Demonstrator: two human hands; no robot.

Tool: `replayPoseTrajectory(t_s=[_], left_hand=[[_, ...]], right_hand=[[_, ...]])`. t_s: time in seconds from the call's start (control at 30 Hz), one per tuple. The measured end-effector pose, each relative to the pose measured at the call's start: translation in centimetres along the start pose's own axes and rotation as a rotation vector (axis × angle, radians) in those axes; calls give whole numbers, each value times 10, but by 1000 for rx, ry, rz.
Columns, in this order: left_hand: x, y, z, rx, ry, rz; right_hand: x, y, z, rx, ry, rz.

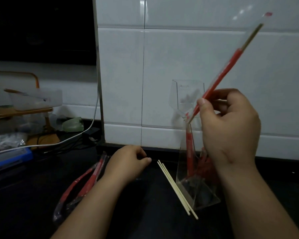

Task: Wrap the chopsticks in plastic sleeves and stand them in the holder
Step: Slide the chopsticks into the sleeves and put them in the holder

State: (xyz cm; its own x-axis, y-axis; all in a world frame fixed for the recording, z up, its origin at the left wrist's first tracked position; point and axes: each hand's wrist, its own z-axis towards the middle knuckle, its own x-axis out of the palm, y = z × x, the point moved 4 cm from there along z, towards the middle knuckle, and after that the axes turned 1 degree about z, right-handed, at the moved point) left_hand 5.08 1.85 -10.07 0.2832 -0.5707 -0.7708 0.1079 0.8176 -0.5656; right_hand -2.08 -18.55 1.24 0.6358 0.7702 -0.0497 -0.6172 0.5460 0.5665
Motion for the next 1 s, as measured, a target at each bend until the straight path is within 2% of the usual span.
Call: replayPoseTrajectory(t_s=[0.13,0.27,0.33,0.5,0.6,0.7,1.0], left_hand=[[-1,0,-1,0,-7,-12],[0,1,-1,-4,-8,-13],[-1,2,0,-4,-20,-9],[-1,1,1,1,-31,-12],[-2,2,2,-4,-34,-17],[-2,3,2,-10,-43,-16],[-3,7,4,-20,-65,-8]], right_hand=[[0,-4,0,-8,-22,-171],[-8,-1,2,-3,-138,-117],[-10,-1,3,-5,-150,-177],[2,-15,4,125,125,-564],[2,-14,2,122,155,-569],[3,-12,1,66,125,-511],[3,-2,-13,-332,-36,-372]])
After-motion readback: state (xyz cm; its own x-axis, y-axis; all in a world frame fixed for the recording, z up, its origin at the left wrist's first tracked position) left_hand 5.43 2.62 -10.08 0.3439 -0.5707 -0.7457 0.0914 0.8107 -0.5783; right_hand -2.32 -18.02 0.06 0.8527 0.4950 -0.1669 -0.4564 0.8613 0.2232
